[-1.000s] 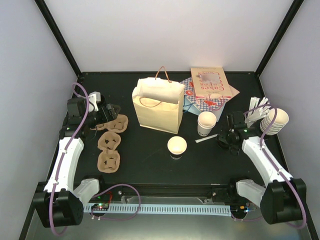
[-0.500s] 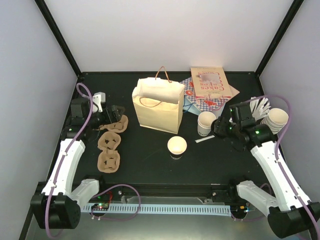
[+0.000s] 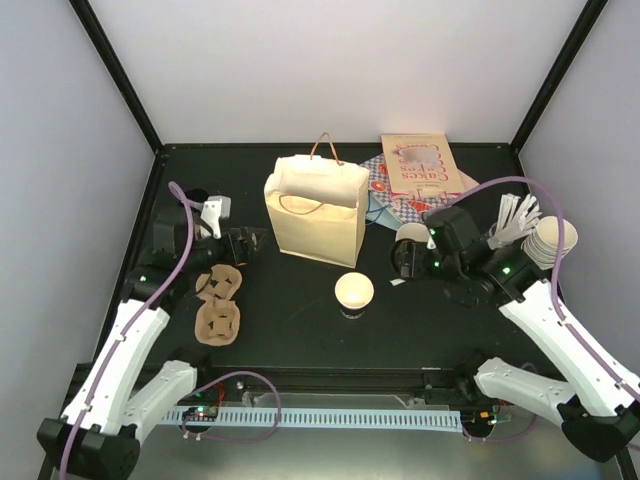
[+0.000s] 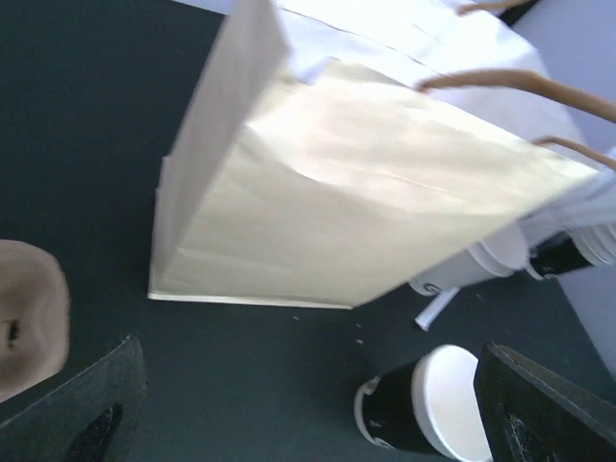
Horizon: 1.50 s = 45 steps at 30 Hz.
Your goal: Pack the takeout coffee
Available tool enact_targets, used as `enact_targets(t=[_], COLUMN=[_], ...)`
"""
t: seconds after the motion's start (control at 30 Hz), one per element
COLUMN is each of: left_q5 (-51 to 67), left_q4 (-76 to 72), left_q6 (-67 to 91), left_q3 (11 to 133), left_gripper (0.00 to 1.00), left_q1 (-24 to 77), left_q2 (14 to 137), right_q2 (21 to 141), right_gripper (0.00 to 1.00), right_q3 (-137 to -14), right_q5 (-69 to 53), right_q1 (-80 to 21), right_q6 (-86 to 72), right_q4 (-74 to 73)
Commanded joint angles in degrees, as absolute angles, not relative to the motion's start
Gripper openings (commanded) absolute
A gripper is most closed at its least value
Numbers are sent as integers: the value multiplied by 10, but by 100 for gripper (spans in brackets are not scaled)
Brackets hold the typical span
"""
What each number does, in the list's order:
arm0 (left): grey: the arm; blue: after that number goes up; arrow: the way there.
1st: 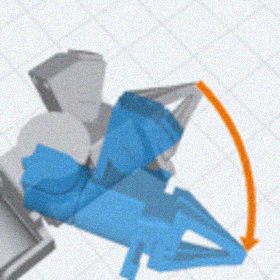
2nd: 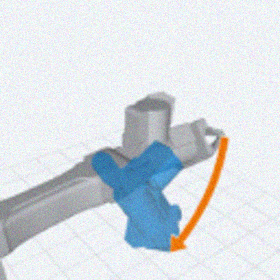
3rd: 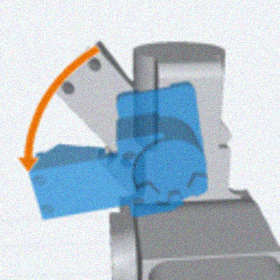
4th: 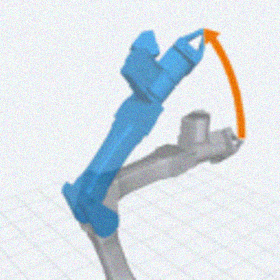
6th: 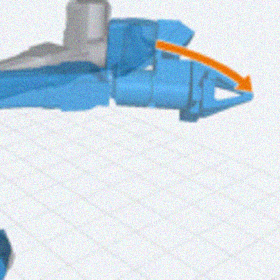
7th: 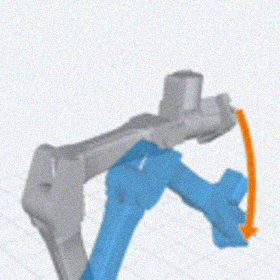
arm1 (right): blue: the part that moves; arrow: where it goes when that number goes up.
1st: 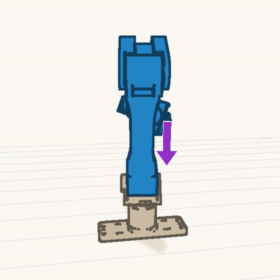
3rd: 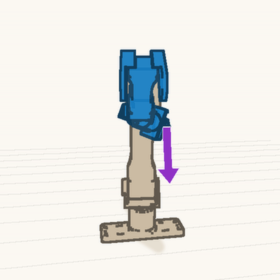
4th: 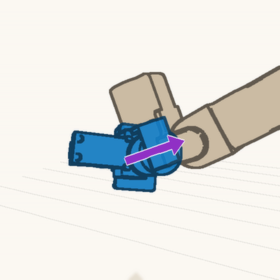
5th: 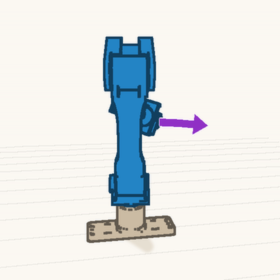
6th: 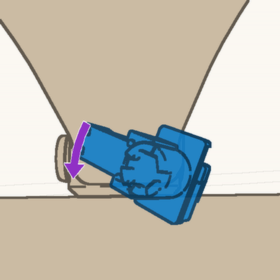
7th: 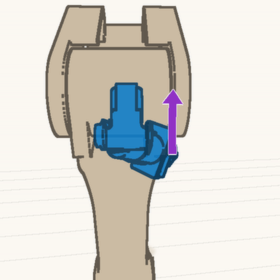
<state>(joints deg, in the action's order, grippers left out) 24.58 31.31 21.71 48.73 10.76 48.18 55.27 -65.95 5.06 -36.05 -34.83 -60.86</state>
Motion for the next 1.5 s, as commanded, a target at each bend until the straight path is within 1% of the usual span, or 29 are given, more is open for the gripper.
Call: enact_targets(t=[0.0,0.2,0.33,0.4,0.67,0.87,1.03,1.2,1.3,1.47], left_q5=[230,204,228,235,312,321,333,339,341,339], left_q4=[334,289,233,211,134,103,85,74,71,67], left_q6=[270,335,376,386,419,428,434,435,435,435], left_q3=[494,440,399,388,363,349,343,340,340,338], left_gripper=[95,95,96,95,93,90,85,76,73,72], left_q1=[161,274,314,325,329,329,329,329,330,331], left_q2=[448,447,473,490,558,580,598,611,615,623], right_q2=[568,580,575,582,626,642,654,665,668,654], right_gripper=[70,69,69,69,69,69,69,69,69,69], right_q3=[-663,-621,-573,-555,-522,-507,-502,-501,-503,-508], right_q5=[79,79,92,100,152,149,143,142,141,145], right_q1=[-419,-493,-534,-543,-584,-588,-591,-591,-591,-591], right_q6=[-354,-348,-329,-323,-301,-290,-286,-284,-286,-282], right_q4=[-592,-510,-429,-413,-380,-354,-340,-340,-348,-363])
